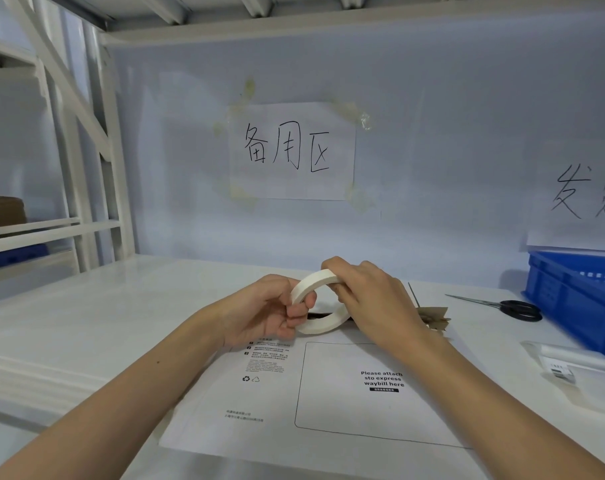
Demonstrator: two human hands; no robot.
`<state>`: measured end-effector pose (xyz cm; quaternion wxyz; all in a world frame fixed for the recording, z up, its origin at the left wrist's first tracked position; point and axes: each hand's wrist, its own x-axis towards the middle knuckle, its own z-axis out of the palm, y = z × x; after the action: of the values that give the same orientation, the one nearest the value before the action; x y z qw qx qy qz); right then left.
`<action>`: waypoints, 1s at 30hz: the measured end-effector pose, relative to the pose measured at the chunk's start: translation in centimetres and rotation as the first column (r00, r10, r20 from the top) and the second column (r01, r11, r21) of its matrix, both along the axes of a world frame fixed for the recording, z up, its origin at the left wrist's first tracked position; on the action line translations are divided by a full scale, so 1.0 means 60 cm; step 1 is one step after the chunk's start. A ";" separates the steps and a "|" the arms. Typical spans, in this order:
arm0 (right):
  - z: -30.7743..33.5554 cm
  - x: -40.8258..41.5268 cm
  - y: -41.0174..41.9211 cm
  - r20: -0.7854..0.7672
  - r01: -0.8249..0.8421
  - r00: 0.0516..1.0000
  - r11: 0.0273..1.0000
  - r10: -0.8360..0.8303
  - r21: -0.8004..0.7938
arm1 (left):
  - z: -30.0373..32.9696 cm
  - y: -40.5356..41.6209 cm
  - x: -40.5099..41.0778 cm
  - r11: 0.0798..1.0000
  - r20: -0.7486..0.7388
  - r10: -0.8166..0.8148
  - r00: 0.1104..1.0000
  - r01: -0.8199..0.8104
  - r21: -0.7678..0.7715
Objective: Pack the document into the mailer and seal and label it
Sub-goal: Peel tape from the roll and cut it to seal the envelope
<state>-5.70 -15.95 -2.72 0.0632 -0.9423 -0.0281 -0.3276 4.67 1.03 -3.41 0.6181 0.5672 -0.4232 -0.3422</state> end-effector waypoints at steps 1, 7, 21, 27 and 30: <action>0.000 0.000 -0.001 -0.001 0.000 1.000 1.000 0.000 0.010 | 0.001 0.000 0.000 1.000 -0.012 0.003 1.000 -0.003 -0.003; -0.001 0.002 -0.004 0.011 -0.002 1.000 0.999 0.001 0.039 | -0.001 0.001 0.006 1.000 -0.049 -0.009 0.999 0.008 -0.007; -0.002 0.003 -0.005 0.003 -0.023 1.000 0.997 0.023 0.076 | 0.002 0.003 0.002 1.000 -0.082 -0.021 0.996 0.019 -0.024; -0.002 0.004 -0.007 0.000 -0.020 1.000 0.997 0.020 0.072 | -0.002 -0.001 0.004 1.000 -0.045 -0.016 0.999 0.015 -0.025; -0.003 0.005 -0.007 -0.004 -0.017 1.000 0.997 0.018 0.078 | -0.004 -0.004 0.003 1.000 -0.036 0.008 0.999 -0.009 -0.029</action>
<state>-5.37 -16.35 -2.88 0.1030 -0.9395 -0.0233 -0.3257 4.83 0.81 -3.66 0.6353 0.5537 -0.4146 -0.3435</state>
